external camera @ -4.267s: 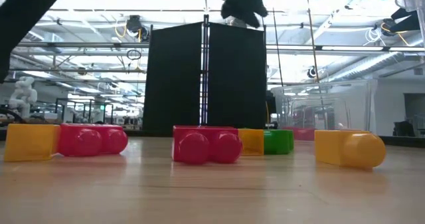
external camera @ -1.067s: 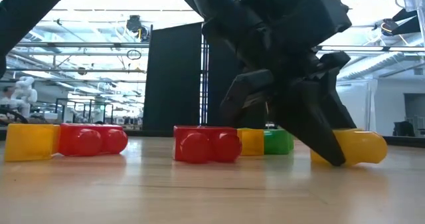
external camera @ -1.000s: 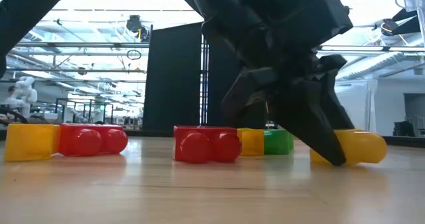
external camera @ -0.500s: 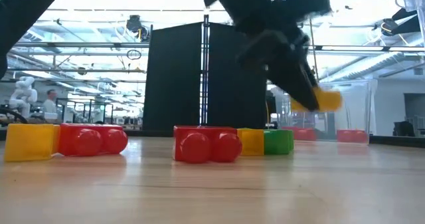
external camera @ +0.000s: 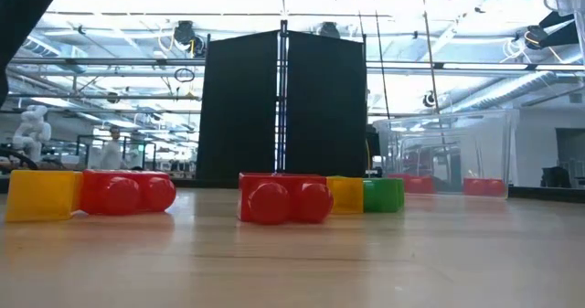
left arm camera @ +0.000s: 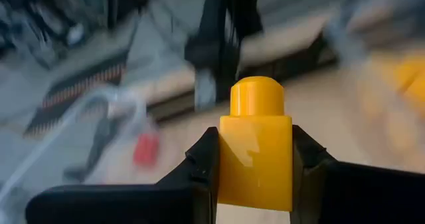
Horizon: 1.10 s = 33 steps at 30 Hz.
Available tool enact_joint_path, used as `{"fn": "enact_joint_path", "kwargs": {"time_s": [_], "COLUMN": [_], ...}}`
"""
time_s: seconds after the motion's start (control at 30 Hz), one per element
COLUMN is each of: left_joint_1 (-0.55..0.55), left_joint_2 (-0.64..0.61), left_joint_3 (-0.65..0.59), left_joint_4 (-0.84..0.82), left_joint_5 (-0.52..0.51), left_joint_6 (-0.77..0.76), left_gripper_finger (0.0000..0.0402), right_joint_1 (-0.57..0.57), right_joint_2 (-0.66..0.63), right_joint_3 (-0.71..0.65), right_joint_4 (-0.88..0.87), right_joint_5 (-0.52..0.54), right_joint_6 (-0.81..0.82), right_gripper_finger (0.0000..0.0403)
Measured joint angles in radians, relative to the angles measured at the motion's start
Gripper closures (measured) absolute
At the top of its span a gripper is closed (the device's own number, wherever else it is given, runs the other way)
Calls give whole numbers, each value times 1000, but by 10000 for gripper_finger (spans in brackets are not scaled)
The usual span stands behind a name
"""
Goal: Sort blocks
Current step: Put the yellow game piece into the bottom right transparent bin
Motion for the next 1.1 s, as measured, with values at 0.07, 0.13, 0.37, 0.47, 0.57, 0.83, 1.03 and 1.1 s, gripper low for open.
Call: {"fn": "enact_joint_path", "kwargs": {"time_s": [0.07,0.13,0.37,0.47,0.57,0.83,1.03,1.1], "left_joint_1": [-24,-44,-134,-168,-195,-224,-223,-226], "left_joint_2": [0,0,23,63,106,204,248,255], "left_joint_3": [14,16,18,17,16,14,15,15], "left_joint_4": [74,172,421,519,587,574,527,484], "left_joint_5": [-5,-7,-51,-60,-75,-98,-75,-51], "left_joint_6": [-9,-47,-119,-130,-148,-299,-403,-457], "left_gripper_finger": [339,339,339,339,339,339,339,339], "right_joint_1": [0,0,0,0,0,0,0,0], "right_joint_2": [0,0,0,0,0,0,0,0], "right_joint_3": [0,0,0,0,0,0,0,0], "right_joint_4": [0,0,0,-1,-2,-9,-9,-9], "right_joint_5": [0,0,0,0,-1,0,0,0], "right_joint_6": [2,9,19,28,36,-11,-47,-64], "right_gripper_finger": [195,195,195,195,195,195,195,195]}}
